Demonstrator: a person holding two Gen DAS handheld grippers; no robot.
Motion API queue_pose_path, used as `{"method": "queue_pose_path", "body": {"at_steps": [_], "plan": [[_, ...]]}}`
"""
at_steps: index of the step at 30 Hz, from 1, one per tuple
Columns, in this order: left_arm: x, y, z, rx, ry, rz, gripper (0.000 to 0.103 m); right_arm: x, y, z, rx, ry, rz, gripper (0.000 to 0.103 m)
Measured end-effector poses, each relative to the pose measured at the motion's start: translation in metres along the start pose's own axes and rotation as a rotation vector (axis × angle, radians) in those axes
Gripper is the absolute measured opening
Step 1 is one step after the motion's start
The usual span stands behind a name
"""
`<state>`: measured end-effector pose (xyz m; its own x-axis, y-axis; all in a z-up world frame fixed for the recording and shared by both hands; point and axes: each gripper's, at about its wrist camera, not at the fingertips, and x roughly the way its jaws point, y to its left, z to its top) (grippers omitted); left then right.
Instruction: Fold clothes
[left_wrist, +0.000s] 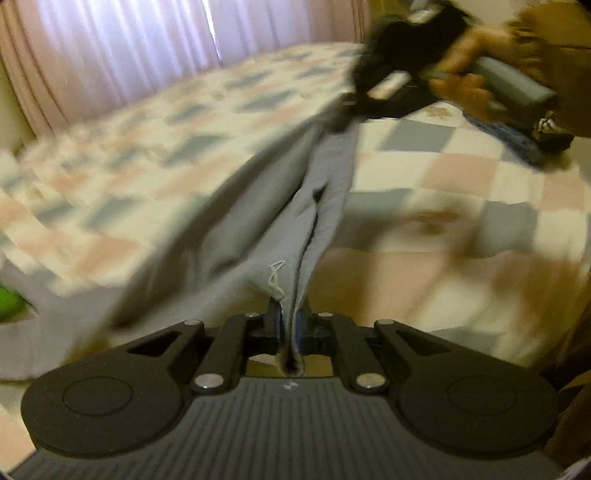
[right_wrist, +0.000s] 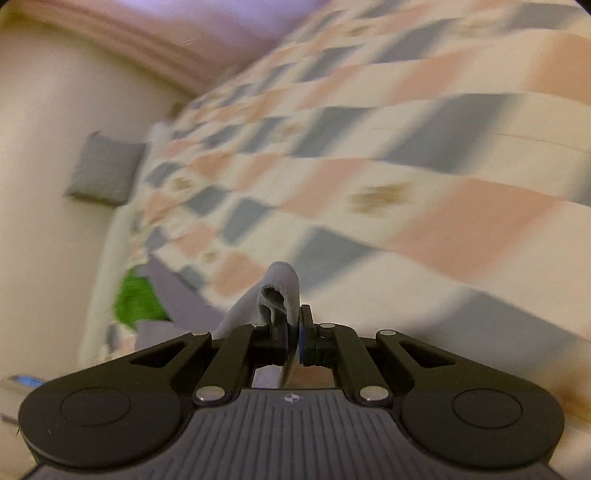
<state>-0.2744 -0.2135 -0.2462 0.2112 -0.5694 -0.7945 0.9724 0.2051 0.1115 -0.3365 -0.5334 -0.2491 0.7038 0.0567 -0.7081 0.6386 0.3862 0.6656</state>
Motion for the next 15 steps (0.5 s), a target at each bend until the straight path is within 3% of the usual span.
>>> {"method": "queue_pose_path", "body": {"at_steps": [2,4,6,8,10,15], "plan": [[0.046,-0.028,-0.024,-0.13,0.154,0.005,0.008,-0.008,-0.05,-0.013,0.023,0.079,-0.099,0.005],[0.072,-0.041,-0.045,-0.269,0.285,0.012,0.016,0.002,-0.097,-0.027,0.051,0.203,-0.176,0.009],[0.069,-0.04,-0.057,-0.409,0.314,-0.033,0.018,0.015,-0.123,-0.035,0.041,0.284,-0.245,0.015],[0.054,-0.028,-0.067,-0.611,0.288,-0.128,0.031,0.017,-0.129,-0.032,-0.014,0.287,-0.23,0.028],[0.041,-0.014,-0.079,-0.819,0.241,-0.162,0.041,0.017,-0.132,-0.027,-0.044,0.279,-0.199,0.049],[0.055,0.023,-0.124,-1.233,0.173,-0.129,0.046,0.016,-0.132,-0.021,-0.066,0.226,-0.098,0.063]]}}
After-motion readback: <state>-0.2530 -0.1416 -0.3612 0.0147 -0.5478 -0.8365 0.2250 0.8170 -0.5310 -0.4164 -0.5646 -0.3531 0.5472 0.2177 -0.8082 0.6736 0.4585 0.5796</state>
